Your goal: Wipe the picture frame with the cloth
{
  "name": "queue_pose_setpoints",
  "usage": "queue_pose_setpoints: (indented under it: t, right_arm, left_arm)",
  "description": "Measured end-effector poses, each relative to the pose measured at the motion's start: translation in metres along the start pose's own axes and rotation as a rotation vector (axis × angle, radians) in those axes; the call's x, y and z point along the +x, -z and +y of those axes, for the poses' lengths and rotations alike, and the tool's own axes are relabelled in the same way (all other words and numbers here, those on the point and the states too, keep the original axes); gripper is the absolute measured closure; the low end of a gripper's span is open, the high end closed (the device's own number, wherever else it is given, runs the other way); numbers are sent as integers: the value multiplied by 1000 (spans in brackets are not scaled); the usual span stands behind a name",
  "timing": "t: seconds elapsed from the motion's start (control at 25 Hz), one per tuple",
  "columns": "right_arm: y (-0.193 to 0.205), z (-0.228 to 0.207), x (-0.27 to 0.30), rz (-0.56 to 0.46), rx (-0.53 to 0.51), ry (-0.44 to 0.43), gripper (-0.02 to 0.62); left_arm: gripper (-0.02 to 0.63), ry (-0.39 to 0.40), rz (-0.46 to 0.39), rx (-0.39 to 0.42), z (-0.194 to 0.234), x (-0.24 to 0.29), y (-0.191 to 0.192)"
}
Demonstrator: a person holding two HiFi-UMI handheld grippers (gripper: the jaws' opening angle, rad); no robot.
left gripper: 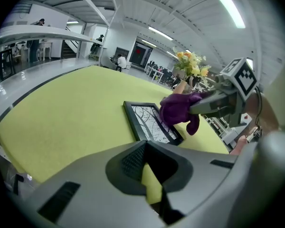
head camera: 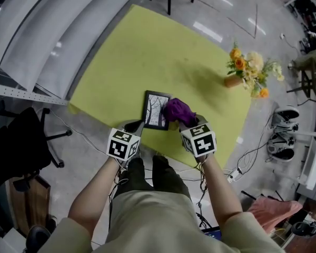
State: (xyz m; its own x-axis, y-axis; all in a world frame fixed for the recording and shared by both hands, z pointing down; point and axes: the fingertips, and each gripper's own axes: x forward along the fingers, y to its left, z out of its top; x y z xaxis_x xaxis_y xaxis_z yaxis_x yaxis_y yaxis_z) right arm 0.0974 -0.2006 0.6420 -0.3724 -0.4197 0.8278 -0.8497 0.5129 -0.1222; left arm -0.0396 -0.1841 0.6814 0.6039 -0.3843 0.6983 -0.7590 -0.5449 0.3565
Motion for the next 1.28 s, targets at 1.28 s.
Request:
queue_pose_setpoints:
  t: [1.28]
  right_arm:
    - [69,26,1,69,167,-64,529]
  left_arm:
    - [598,22,81,63,3,-9,17]
